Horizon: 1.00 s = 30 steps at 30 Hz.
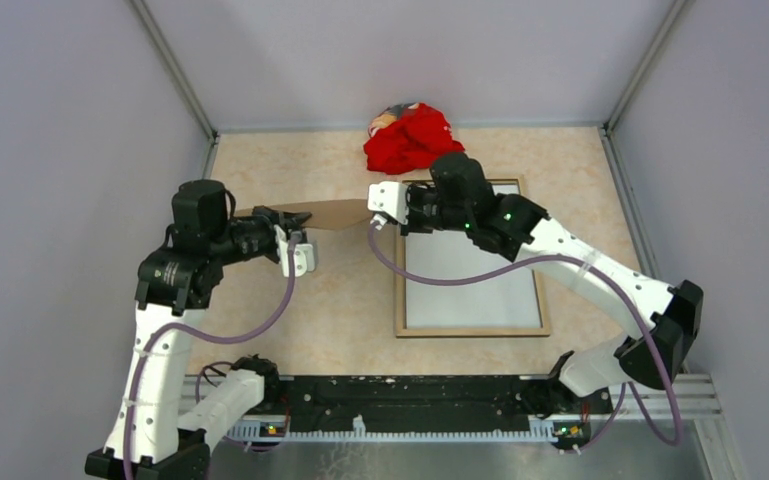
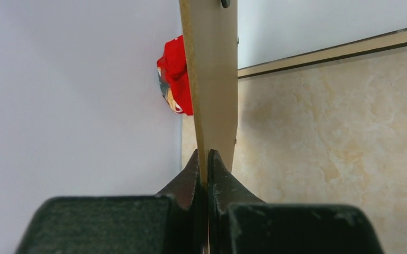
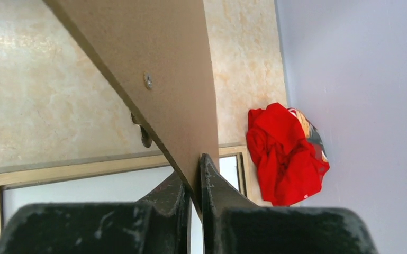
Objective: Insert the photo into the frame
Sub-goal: Turn over the photo frame item at the center of the board.
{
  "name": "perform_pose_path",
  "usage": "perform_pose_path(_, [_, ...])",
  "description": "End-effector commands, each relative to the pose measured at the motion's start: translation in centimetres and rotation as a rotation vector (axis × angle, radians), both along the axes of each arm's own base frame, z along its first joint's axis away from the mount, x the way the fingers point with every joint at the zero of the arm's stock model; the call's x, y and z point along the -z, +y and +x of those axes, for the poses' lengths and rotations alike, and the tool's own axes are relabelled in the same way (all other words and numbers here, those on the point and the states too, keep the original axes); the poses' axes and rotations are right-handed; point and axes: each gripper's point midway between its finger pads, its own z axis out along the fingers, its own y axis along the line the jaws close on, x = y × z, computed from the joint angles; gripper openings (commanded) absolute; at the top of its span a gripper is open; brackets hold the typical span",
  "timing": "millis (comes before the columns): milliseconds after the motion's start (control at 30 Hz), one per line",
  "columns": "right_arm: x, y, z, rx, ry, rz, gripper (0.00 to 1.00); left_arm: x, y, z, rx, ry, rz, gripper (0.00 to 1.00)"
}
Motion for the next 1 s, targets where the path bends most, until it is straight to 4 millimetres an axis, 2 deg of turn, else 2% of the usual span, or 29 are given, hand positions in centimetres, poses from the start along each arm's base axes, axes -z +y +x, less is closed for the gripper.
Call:
perform_pose_path(0, [-3.4,1.9,0.0,-0.008,-0.041,0.134,0.00,-5.5,-1.4,-0.2,0.099,-0.249,-0.046,0.02])
perform_pose_path(33, [-3.8,2.0,0.1,-0.001,-0.051,0.160,0.00,-5.9,-1.4,0.0,0.084,-0.259,-0.066,0.19])
perform_pose_path(67, [-4.3,2.0,0.1,0.003,-0.061,0.192,0.00,-6.3,-1.4,0.2,0.074,-0.269,-0.082,0.43])
perform_pose_path(100, [-4.9,2.1,0.1,0.008,-0.073,0.232,0.00,-6.8,-1.4,0.4,0.062,-0.270,-0.101,0.60])
perform_pose_path(167, [-6.1,2.2,0.3,0.022,-0.085,0.299,0.00,-8.6,-1.6,0.5,0.042,-0.265,-0.177,0.79])
perform_pose_path(267, [-7.2,2.6,1.0,0.054,-0.050,0.381,0.00,-10.0,-1.8,0.6,0.036,-0.265,-0.244,0.95])
perform_pose_path(300, [-7.2,2.8,1.2,0.062,-0.037,0.394,0.00,-10.4,-1.9,0.7,0.034,-0.279,-0.262,0.98])
perform_pose_path(433, [-8.8,3.0,3.1,0.164,0.002,0.477,0.00,-12.3,-1.7,1.3,-0.016,-0.267,-0.362,0.99])
perform_pose_path(533, [-11.1,2.1,5.6,0.311,0.064,0.596,0.00,-14.2,-1.2,1.9,-0.069,-0.265,-0.454,0.99])
perform_pose_path(633, [-13.1,0.5,7.8,0.406,0.197,0.706,0.00,-15.4,-0.7,3.0,-0.134,-0.221,-0.531,0.99])
perform_pose_path(667, [-13.9,-0.2,8.5,0.447,0.258,0.751,0.00,-15.4,-0.6,3.6,-0.162,-0.193,-0.546,0.99])
perform_pose_path(700, [-14.3,-1.9,9.9,0.497,0.326,0.791,0.00,-15.3,-0.4,4.2,-0.188,-0.168,-0.558,0.99])
perform_pose_path(800, [-14.7,-5.2,12.0,0.565,0.561,0.881,0.00,-14.2,0.1,6.0,-0.257,-0.109,-0.564,0.99])
perform_pose_path(900, [-14.0,-9.1,12.9,0.621,0.716,0.954,0.00,-13.2,0.2,7.1,-0.297,-0.058,-0.577,0.99])
perform_pose_path(967, [-13.9,-11.8,12.8,0.643,0.767,1.025,0.00,-12.1,0.1,7.6,-0.309,-0.010,-0.576,0.99])
